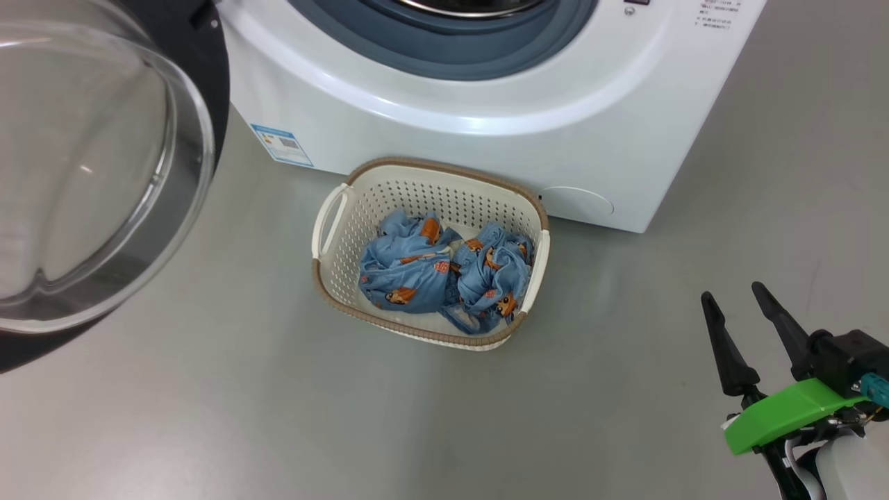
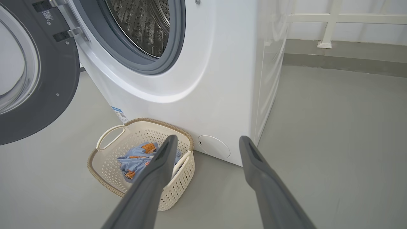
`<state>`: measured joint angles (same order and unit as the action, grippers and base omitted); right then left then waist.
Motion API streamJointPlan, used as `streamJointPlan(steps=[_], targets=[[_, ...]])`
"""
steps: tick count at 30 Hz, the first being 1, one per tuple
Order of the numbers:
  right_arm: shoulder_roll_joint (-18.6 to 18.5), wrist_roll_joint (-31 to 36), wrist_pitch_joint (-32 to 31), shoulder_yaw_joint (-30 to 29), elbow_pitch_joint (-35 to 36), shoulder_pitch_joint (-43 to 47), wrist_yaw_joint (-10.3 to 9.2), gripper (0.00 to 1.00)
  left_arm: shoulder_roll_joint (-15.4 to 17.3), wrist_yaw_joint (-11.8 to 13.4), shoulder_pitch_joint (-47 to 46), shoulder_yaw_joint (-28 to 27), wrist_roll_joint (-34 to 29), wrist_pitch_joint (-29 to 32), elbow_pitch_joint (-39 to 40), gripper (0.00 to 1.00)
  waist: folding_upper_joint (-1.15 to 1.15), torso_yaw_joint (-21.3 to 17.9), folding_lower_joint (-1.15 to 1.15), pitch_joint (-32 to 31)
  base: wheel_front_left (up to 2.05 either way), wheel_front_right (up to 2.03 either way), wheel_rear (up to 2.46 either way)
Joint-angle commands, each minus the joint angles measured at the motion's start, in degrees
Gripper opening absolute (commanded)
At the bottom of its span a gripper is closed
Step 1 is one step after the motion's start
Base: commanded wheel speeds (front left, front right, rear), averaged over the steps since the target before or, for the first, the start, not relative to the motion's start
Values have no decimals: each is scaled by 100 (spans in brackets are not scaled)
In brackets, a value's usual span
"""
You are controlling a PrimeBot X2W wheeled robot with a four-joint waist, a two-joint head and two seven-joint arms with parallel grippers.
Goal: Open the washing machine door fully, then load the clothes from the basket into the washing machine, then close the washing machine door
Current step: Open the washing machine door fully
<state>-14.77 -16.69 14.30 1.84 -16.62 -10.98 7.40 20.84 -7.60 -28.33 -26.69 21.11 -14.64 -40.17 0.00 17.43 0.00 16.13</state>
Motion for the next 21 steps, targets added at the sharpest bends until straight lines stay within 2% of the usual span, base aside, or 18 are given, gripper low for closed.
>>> streamJointPlan(steps=[1, 11, 21], targets=[[-66, 43, 70, 158, 139, -132, 9, 100, 509, 12, -189, -148, 45, -36, 38, 0, 0, -27, 0, 45, 0, 0, 0], [-26, 64, 70, 208, 95, -226, 9, 100, 795, 12, -416, -69, 136, -36, -325, 0, 0, -70, 0, 30, 0, 0, 0], [49, -1, 70, 198, 59, -101, 9, 100, 509, 11, 119, 73, 332, -36, 151, 0, 0, -44, 0, -302, 0, 0, 0]])
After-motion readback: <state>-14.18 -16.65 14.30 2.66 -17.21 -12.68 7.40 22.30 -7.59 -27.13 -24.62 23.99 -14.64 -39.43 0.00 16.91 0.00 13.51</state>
